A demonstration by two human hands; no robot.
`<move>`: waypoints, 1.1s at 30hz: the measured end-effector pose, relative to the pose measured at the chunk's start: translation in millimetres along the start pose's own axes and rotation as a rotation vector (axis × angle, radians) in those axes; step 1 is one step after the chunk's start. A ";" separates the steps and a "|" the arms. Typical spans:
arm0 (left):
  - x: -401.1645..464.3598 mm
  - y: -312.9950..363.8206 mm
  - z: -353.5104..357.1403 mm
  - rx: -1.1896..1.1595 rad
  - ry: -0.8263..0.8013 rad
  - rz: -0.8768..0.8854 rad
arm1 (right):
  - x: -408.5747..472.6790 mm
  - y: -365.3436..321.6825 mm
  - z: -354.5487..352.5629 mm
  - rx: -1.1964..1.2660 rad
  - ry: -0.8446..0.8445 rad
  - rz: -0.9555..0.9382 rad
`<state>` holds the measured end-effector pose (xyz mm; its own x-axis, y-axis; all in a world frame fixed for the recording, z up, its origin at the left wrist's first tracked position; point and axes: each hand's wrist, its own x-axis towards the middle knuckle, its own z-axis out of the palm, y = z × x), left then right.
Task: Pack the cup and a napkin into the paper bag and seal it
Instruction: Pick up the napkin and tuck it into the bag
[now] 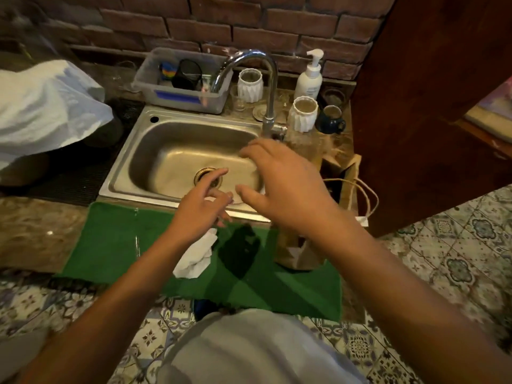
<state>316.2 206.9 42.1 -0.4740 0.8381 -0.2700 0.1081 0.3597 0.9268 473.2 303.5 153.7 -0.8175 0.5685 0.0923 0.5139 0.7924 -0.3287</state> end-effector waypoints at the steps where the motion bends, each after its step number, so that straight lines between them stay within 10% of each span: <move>1: -2.5 -13.0 -15.7 0.017 0.048 -0.006 | 3.8 -7.7 12.9 0.006 -0.041 0.000; 14: -43.7 -195.5 -159.8 0.615 0.254 -0.264 | 27.2 -67.3 208.6 0.100 -0.570 0.412; 26: -24.9 -223.6 -174.3 0.669 0.099 -0.224 | 35.2 -85.1 281.7 0.164 -0.450 0.818; 33: -17.0 -227.4 -181.8 0.711 0.012 -0.171 | 38.8 -98.9 295.9 0.086 -0.528 0.706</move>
<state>140.8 36.3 -116.5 -0.5441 0.7433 -0.3893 0.5713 0.6680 0.4769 313.7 181.8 -88.4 -0.3413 0.7256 -0.5975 0.9399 0.2636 -0.2169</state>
